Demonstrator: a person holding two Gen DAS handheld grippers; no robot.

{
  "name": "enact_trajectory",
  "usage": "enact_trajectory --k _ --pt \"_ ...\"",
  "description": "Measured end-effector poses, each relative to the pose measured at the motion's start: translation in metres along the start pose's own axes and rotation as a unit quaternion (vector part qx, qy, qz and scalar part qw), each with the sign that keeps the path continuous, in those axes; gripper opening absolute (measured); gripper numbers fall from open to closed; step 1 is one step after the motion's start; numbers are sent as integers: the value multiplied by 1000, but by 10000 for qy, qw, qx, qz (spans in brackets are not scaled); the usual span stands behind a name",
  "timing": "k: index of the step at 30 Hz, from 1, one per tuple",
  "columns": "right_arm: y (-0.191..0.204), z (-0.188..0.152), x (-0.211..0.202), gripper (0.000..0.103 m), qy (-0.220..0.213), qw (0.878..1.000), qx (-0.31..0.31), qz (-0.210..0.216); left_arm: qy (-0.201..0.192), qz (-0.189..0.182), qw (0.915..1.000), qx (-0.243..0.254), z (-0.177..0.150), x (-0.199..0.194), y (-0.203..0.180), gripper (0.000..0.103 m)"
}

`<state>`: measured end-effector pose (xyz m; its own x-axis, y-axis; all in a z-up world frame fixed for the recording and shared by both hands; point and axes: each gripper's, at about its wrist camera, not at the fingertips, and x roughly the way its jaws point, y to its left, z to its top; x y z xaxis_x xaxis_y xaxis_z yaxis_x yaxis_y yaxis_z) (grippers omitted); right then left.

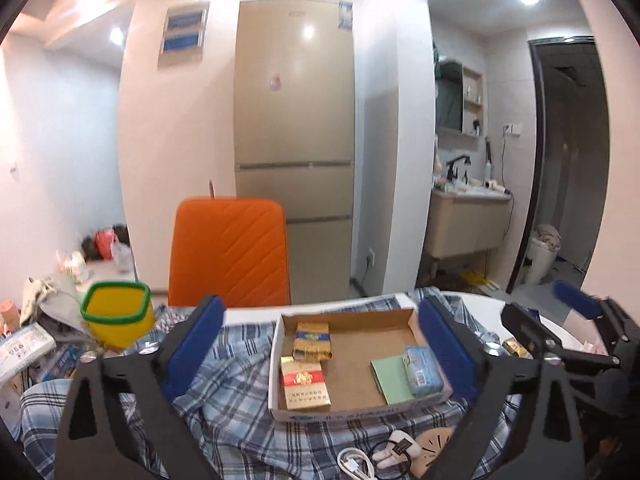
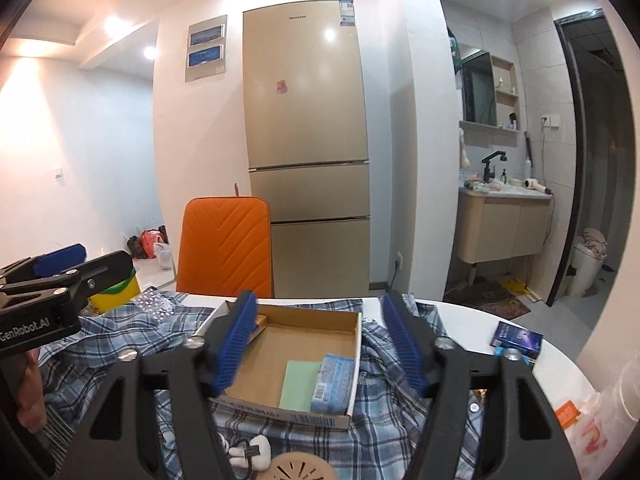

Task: Organize soft objects
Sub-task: 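Lift both grippers up and away from the box, then move both grippers down toward the white cable and beige round pad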

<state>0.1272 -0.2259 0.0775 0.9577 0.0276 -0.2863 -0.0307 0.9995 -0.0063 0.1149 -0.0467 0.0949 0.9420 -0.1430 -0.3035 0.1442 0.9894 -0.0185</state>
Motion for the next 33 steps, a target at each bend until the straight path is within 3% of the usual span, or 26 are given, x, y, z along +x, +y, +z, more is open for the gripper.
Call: enact_trajectory --k 4,12,20,27,33 --pt "6 -9 -20 92 -301 9991 -256 -127 -400 184 9988 210 -6 -14 -2 102" --pt "10 -29 -37 93 -375 9986 -375 -38 -551 60 9984 75 -28 -29 4 102" --pt "4 -50 -44 93 -405 9989 -249 -37 -339 -123 9993 129 -60 -31 -1 102" --pt "4 -67 -40 93 -320 9992 -248 -29 -334 -29 9992 207 -86 -28 -6 102" --pt "1 -75 -38 93 -290 9994 -199 -6 15 -47 9996 269 -102 -16 -4 102"
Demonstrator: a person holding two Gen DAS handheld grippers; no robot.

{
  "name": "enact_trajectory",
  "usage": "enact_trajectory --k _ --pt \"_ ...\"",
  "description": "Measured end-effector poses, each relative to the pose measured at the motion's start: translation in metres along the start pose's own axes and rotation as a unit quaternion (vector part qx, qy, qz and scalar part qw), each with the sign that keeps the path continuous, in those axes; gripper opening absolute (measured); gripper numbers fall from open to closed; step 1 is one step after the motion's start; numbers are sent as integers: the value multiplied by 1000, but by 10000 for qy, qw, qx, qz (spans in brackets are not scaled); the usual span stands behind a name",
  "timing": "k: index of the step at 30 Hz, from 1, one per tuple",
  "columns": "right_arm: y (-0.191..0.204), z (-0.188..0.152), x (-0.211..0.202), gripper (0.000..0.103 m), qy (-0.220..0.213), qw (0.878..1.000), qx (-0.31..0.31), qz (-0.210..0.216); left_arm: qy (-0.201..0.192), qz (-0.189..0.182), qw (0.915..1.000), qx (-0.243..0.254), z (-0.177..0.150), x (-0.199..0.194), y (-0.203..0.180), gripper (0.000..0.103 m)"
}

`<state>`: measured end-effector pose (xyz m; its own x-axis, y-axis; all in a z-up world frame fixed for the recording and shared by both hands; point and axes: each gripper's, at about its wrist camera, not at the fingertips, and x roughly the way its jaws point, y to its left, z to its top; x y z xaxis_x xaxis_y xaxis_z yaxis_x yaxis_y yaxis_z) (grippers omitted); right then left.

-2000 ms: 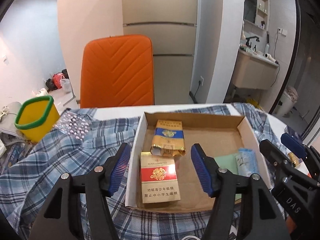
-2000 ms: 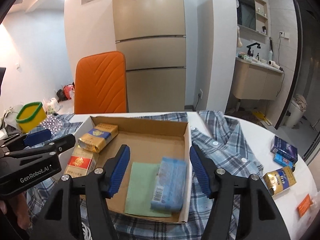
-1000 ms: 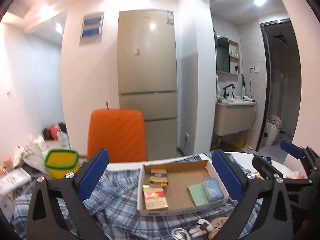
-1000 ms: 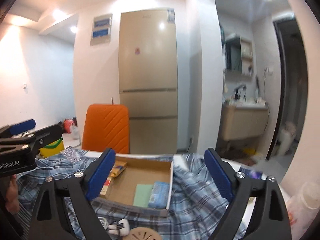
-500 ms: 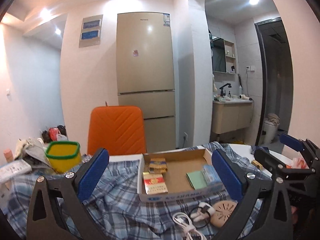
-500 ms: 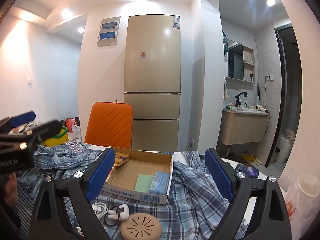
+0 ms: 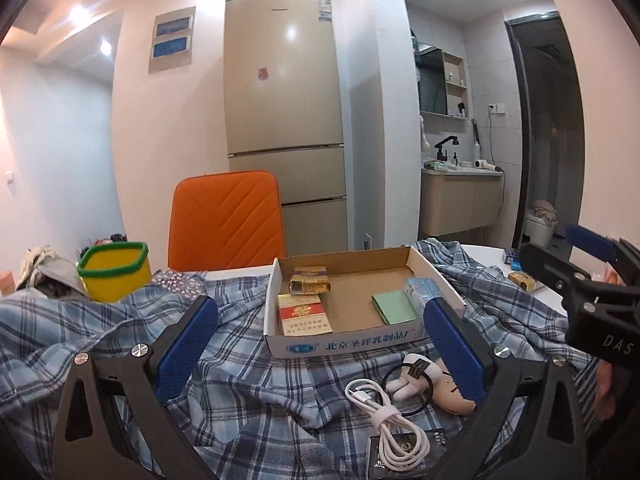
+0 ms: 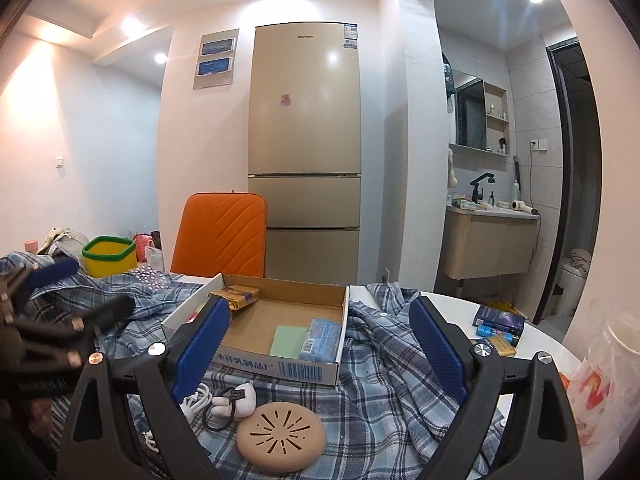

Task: Organize soft objects
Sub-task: 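Move both grippers down toward the white cable and beige round pad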

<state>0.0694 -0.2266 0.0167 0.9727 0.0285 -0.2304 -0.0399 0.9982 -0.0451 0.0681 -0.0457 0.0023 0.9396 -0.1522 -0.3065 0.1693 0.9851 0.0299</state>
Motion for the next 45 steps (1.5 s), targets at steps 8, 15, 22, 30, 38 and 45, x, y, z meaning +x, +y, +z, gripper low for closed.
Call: enact_trajectory --k 8,15,22,30,38,45 --pt "4 -5 3 93 116 9999 -111 61 -81 -46 10000 34 -2 -4 -1 102" --pt "9 -7 5 93 163 9995 -248 104 46 -291 9995 123 -2 -4 -5 102" --pt "8 -9 11 93 314 9992 -226 104 300 -309 9990 130 -4 3 -6 102" --pt "8 -11 15 93 390 9988 -240 158 415 -138 9990 -72 -5 7 3 102" --pt "4 -15 35 93 1018 9942 -113 326 801 -386 9960 -58 -7 19 1 88" --pt "3 -31 62 89 1951 9795 -81 506 1665 -662 9836 -213 -17 38 3 73"
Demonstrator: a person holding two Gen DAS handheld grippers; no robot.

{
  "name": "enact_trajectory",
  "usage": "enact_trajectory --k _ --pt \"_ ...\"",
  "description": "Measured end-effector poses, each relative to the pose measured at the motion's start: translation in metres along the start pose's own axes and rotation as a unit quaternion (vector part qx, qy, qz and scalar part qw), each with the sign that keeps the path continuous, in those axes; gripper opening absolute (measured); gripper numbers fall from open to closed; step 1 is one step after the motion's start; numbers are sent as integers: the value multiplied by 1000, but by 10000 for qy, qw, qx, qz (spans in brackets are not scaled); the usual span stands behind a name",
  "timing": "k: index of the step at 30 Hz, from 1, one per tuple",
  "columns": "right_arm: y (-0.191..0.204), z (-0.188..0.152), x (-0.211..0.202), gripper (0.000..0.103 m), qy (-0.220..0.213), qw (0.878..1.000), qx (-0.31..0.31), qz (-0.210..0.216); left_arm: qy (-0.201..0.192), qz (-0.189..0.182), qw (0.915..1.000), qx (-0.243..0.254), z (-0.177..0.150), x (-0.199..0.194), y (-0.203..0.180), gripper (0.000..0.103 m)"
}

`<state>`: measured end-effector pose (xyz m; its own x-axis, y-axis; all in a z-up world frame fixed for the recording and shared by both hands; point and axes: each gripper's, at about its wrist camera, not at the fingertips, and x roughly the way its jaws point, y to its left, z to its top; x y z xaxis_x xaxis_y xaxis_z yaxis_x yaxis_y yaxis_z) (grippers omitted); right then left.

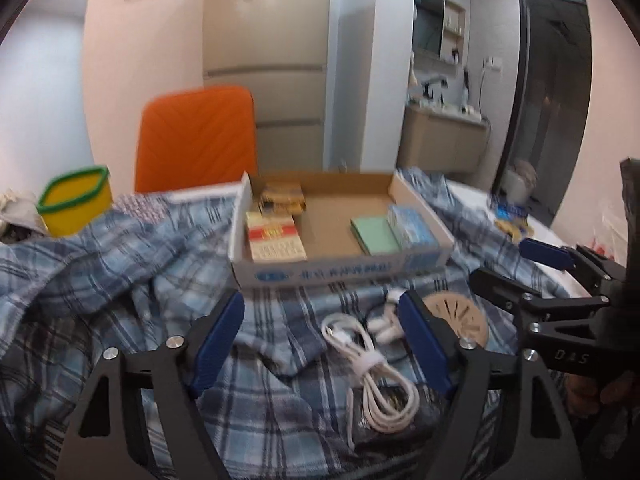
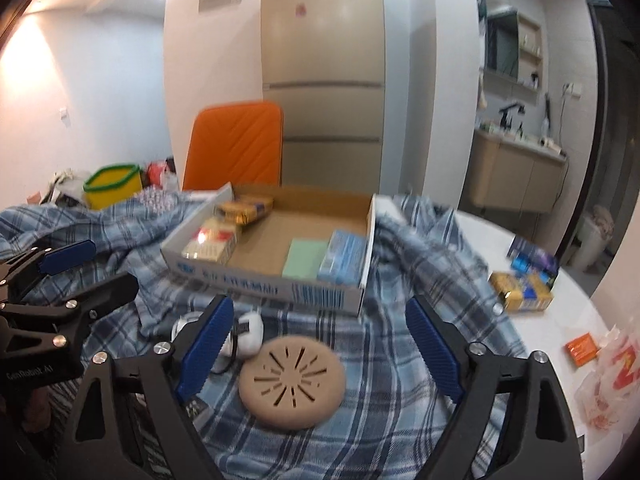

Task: Organize soft objects
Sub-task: 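Move both grippers down toward the white cable and beige round pad, then grasp the white coiled cable with the left gripper while the right gripper grasps the beige round pad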

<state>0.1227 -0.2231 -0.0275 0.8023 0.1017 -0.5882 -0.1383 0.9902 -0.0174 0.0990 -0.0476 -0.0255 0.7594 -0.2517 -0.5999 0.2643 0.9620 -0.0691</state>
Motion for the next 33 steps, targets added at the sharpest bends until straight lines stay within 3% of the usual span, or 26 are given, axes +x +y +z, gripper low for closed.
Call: enact_trajectory --k 5,15,28,33 --pt "9 -9 25 86 743 9967 -204 253 627 -188 9978 77 -7 18 -5 65" --pt "19 -21 54 83 1537 9866 -403 369 1088 -236 9937 157 -13 31 -8 64" --pt "19 -23 61 82 1715 9840 -393 276 1243 -296 9916 184 -13 37 -9 64" --pt "19 -24 65 82 1811 9824 -383 261 1261 -473 9906 256 -14 36 -12 49"
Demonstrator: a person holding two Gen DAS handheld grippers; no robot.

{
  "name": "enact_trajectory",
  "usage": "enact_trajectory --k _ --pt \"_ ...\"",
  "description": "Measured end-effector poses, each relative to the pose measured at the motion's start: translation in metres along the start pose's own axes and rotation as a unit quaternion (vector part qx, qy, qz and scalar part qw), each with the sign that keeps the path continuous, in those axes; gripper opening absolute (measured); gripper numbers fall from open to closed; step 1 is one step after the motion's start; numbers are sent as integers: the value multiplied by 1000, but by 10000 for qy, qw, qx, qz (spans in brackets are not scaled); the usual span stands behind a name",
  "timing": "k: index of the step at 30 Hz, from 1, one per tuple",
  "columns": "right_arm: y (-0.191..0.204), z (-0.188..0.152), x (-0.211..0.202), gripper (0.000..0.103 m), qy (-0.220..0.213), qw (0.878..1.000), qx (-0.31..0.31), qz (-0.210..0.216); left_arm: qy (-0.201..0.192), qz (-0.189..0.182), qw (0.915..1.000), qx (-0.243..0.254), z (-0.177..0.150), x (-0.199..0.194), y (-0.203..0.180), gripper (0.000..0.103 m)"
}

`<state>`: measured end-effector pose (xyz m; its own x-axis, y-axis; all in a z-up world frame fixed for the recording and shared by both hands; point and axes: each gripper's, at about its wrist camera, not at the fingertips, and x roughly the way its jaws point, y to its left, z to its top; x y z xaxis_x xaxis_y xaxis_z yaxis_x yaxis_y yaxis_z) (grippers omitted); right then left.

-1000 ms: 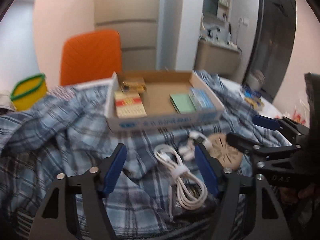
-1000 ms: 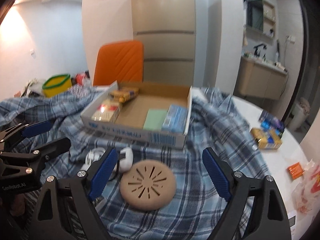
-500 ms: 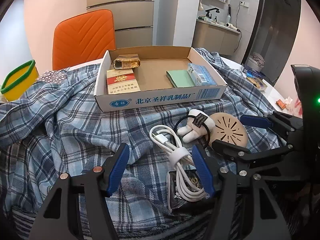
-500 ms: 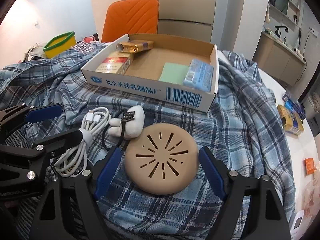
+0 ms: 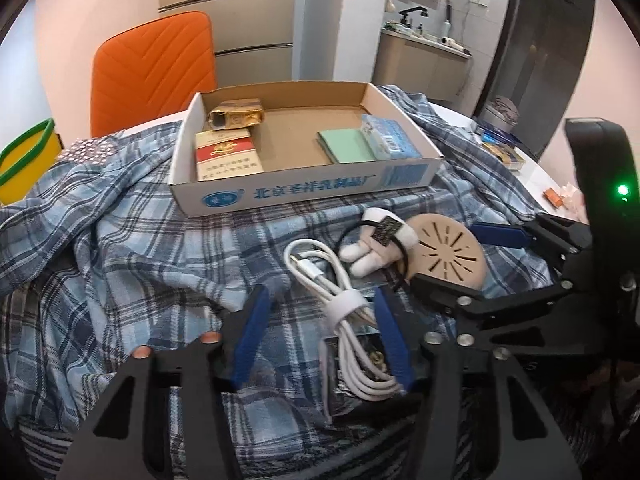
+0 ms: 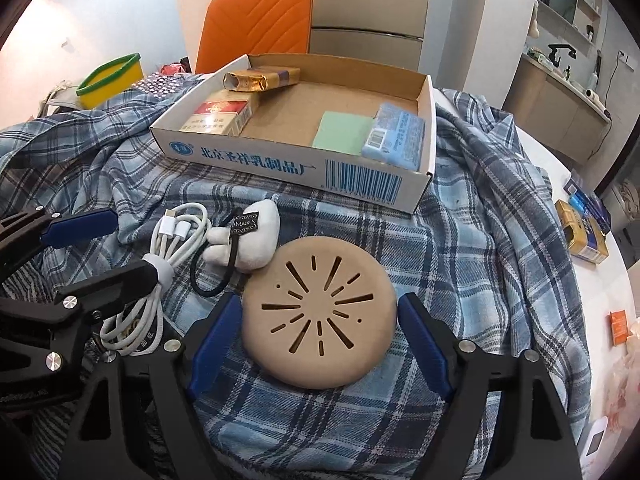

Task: Organize soft objects
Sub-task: 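Grasp the white coiled cable with the left gripper while the right gripper grasps the beige round pad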

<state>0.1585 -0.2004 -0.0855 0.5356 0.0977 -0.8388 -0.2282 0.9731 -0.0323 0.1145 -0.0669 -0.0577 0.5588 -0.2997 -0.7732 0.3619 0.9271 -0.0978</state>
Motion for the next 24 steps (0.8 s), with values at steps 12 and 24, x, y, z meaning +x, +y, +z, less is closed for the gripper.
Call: enact_trajectory --k 12,24 --pt "5 0 5 84 124 9998 -127 -107 283 -442 9986 -35 1 10 -2 36" --pt "6 -4 -15 75 -419 9989 -163 -96 -123 -544 9983 -145 0 -8 2 20"
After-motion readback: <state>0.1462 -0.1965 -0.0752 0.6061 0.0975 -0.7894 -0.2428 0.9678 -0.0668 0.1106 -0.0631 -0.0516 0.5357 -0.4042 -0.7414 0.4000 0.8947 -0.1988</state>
